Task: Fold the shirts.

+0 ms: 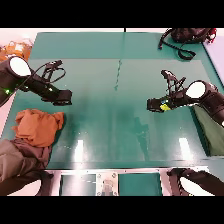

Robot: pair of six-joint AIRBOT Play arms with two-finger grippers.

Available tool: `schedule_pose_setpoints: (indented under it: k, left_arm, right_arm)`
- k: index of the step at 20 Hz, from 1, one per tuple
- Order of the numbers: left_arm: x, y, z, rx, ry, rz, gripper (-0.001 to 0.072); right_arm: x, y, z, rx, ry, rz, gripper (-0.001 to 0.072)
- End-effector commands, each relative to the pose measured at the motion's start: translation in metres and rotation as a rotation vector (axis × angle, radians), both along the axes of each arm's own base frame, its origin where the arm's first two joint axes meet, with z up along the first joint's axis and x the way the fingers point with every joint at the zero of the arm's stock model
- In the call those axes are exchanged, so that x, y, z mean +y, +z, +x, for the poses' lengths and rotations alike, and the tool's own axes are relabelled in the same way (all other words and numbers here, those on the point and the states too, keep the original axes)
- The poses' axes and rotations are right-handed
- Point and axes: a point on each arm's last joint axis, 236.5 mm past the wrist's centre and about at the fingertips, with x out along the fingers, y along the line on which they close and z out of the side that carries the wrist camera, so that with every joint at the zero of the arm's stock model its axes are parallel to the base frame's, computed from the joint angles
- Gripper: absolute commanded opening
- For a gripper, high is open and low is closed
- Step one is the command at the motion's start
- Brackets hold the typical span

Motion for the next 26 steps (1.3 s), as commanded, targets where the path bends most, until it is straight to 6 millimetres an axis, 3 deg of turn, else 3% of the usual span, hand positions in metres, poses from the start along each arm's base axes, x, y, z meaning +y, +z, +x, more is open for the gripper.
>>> schedule_pose_setpoints:
  k: [1, 3, 4, 5, 6, 7, 8, 9, 11, 14, 15, 16, 18, 19, 22, 24, 26]
  left_arm:
    - [0.001, 0.0, 0.001, -0.004, 0.001, 0.006, 0.0023]
    - [0.011, -0.004, 0.001, -0.005, 0.001, 0.052, 0.0024]
    - [0.025, -0.009, -0.001, 0.008, 0.02, 0.111, 0.0024]
    - [0.051, -0.016, -0.006, 0.041, 0.056, 0.223, 0.0067]
    - [0.088, -0.021, -0.011, 0.072, 0.111, 0.375, 0.0459]
    - [0.126, -0.021, -0.016, 0.094, 0.189, 0.534, 0.072]
    - [0.165, -0.015, -0.021, 0.104, 0.241, 0.698, 0.072]
    - [0.189, -0.011, -0.026, 0.114, 0.272, 0.801, 0.072]
    - [0.207, -0.028, -0.042, 0.172, 0.274, 0.86, 0.072]
    - [0.223, -0.078, -0.084, 0.305, 0.244, 0.877, 0.072]
    - [0.228, -0.091, -0.098, 0.341, 0.239, 0.876, 0.0716]
    - [0.23, -0.099, -0.106, 0.362, 0.239, 0.869, 0.0592]
    - [0.227, -0.107, -0.106, 0.359, 0.238, 0.831, 0.0106]
    - [0.222, -0.107, -0.103, 0.352, 0.21, 0.805, 0.0023]
    - [0.199, -0.093, -0.08, 0.298, 0.17, 0.695, 0.0021]
    - [0.172, -0.061, -0.041, 0.181, 0.152, 0.615, 0.0021]
    - [0.123, -0.012, 0.004, -0.001, 0.101, 0.518, 0.002]
  right_arm:
    - [0.0, 0.0, 0.0, 0.0, 0.001, 0.0, 0.0015]
    - [0.0, 0.0, 0.0, 0.0, 0.001, 0.0, 0.0015]
    - [0.0, 0.0, 0.0, 0.0, 0.001, 0.0, 0.0015]
    - [0.0, 0.0, 0.0, 0.0, 0.001, 0.0, 0.0016]
    - [0.0, 0.0, 0.0, 0.0, 0.001, 0.0, 0.0015]
    - [0.0, 0.0, 0.0, 0.0, 0.001, 0.0, 0.0016]
    - [0.0, 0.0, 0.0, 0.0, 0.001, 0.0, 0.0016]
    - [0.0, 0.0, 0.0, 0.0, 0.001, 0.0, 0.0016]
    - [0.0, 0.0, 0.0, 0.0, 0.001, 0.0, 0.0016]
    - [0.0, 0.0, 0.0, 0.0, 0.001, 0.0, 0.0015]
    - [0.0, 0.0, 0.0, 0.0, 0.001, 0.0, 0.0016]
    - [0.0, 0.0, 0.0, 0.0, 0.001, 0.0, 0.0015]
    - [0.0, 0.0, 0.0, 0.0, 0.001, 0.0, 0.0016]
    - [0.0, 0.0, 0.0, 0.0, 0.001, 0.0, 0.0015]
    - [0.0, 0.0, 0.0, 0.0, 0.001, 0.0, 0.0016]
    - [0.0, 0.0, 0.0, 0.0, 0.001, 0.0, 0.0015]
    - [0.002, 0.0, 0.0, 0.001, -0.001, 0.008, 0.0015]
